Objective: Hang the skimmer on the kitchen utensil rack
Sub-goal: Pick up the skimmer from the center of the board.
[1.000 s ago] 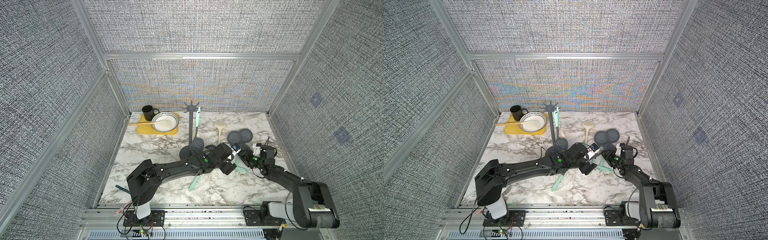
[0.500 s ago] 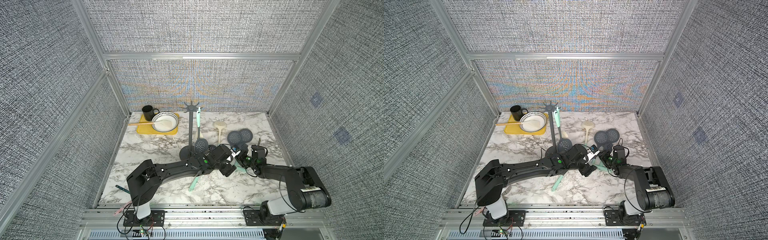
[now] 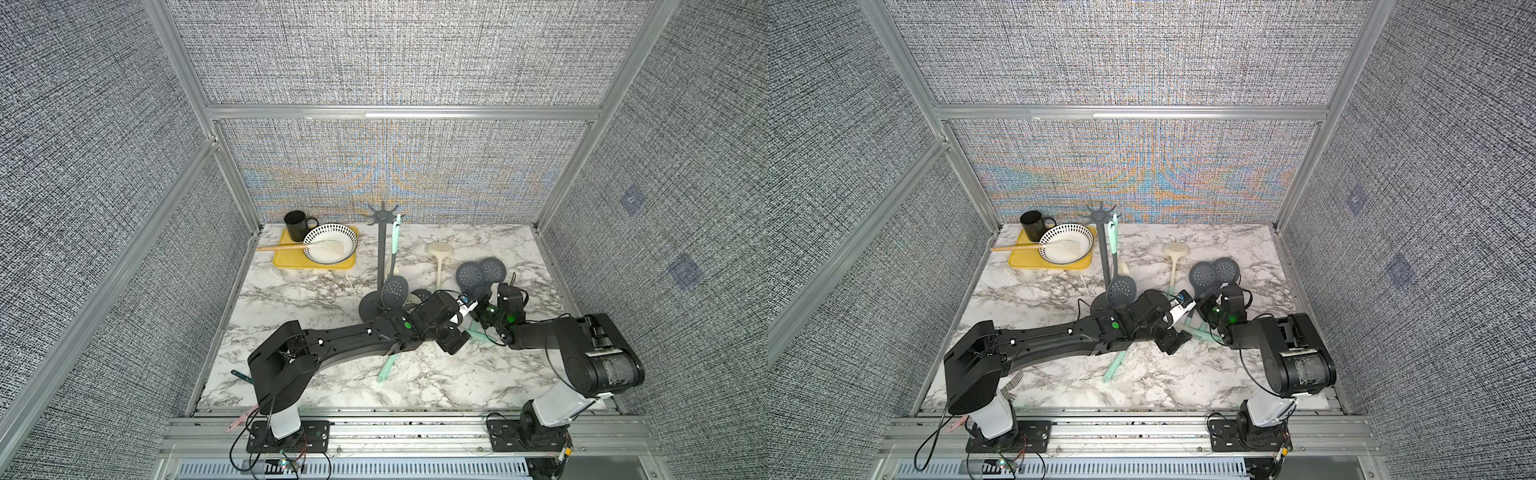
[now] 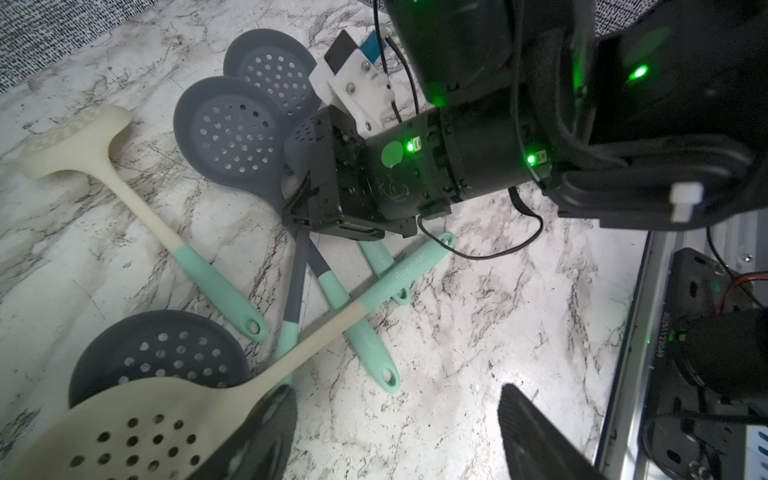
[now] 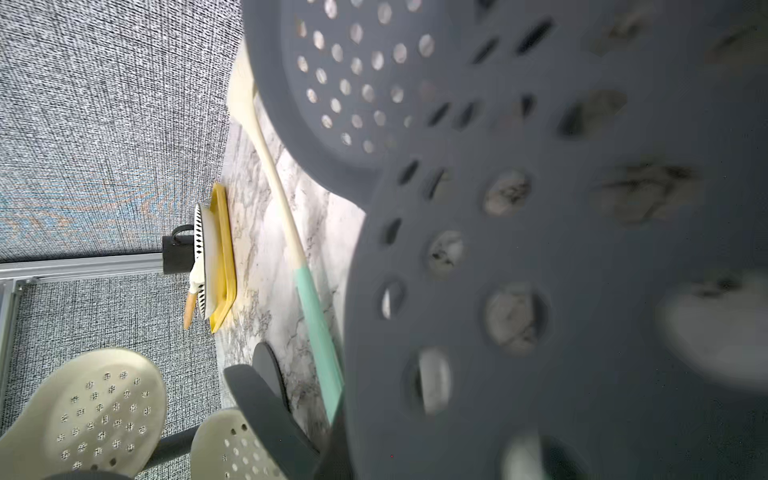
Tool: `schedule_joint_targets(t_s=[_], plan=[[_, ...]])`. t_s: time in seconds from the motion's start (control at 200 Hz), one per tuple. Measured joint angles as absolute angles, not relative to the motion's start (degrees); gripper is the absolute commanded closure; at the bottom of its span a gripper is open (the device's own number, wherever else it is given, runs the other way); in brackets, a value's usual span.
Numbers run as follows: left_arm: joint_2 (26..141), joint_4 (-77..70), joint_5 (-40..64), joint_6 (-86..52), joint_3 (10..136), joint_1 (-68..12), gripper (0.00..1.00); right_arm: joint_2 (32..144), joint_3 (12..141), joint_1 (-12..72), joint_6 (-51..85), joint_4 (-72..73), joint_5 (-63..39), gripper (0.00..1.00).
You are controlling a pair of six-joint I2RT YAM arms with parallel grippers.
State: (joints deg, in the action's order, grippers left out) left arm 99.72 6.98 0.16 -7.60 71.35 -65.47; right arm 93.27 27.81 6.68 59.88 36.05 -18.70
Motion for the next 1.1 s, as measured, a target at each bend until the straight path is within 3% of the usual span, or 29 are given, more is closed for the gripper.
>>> schedule_joint_targets(t_s=[0.36,0.666,0.836,1.101], plan=[[99.55,6.13,0.49,-9.06,71.68,-65.47,0.21,79.0,26.26,3.75,52.07,28.16,-9.85,1.0],[97.14,6.13,0.34,-11.44,71.9,-65.43,0.2,66.41,31.27,1.93,34.04,22.41,-0.27,1.0],[90.56,5.54,-0.23,-16.01,71.18,-65.43,0.19,60.51,32.64,1.52,24.93,23.14,-2.68,1.0],[72.27,4.86,-9.21,-26.94,63.53,-64.84,0.21,51.22,35.0,4.12,13.26,28.56,-16.45,1.0]])
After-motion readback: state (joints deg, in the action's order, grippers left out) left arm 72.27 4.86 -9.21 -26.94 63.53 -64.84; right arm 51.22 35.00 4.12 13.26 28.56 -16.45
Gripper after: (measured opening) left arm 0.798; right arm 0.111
